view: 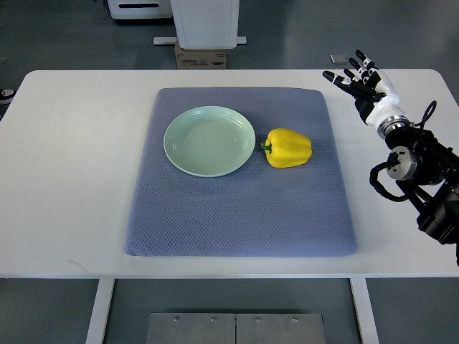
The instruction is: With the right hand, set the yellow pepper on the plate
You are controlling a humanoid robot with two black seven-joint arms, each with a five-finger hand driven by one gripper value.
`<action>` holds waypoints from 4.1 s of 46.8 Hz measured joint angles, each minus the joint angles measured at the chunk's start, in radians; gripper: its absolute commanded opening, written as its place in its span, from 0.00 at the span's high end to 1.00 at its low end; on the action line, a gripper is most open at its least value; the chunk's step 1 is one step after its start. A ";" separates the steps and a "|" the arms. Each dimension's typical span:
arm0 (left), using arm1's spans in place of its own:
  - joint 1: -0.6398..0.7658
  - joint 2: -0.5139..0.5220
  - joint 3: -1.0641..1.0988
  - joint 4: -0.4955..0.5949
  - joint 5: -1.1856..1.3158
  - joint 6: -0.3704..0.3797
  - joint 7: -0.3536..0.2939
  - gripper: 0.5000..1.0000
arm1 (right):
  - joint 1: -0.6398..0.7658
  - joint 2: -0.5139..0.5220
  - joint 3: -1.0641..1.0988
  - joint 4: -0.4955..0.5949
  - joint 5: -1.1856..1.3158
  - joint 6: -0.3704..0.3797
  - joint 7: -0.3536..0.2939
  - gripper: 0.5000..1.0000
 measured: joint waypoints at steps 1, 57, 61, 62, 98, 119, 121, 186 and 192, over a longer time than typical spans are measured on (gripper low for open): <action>0.000 0.000 0.000 0.000 0.000 0.000 0.000 0.00 | 0.000 0.000 0.000 0.000 0.000 0.000 0.000 0.00; 0.002 0.000 -0.001 0.001 -0.002 0.000 0.000 0.00 | 0.011 -0.005 -0.008 0.004 -0.001 0.029 0.000 0.00; 0.002 0.000 -0.001 0.001 -0.002 0.000 0.000 0.00 | 0.012 -0.006 -0.007 0.003 0.000 0.053 0.000 0.00; 0.002 0.000 -0.001 0.001 -0.002 0.000 0.000 0.00 | 0.012 -0.006 -0.007 0.003 0.000 0.058 0.000 0.00; 0.002 0.000 -0.001 0.001 -0.002 0.000 0.000 0.00 | 0.006 -0.003 -0.001 -0.011 0.000 0.066 -0.001 0.00; 0.002 0.000 -0.001 0.001 -0.002 0.000 0.000 0.00 | -0.002 -0.001 -0.011 -0.025 -0.001 0.066 0.046 0.00; 0.002 0.000 -0.001 0.001 -0.002 0.000 0.000 0.00 | -0.002 -0.001 -0.019 -0.024 -0.001 0.066 0.060 0.00; 0.002 0.000 -0.001 0.001 -0.002 0.000 0.000 0.00 | 0.213 -0.097 -0.609 -0.014 -0.359 0.200 0.331 0.00; 0.002 0.000 -0.001 0.001 -0.002 0.000 0.000 0.00 | 0.246 -0.096 -0.690 -0.015 -0.407 0.195 0.334 0.00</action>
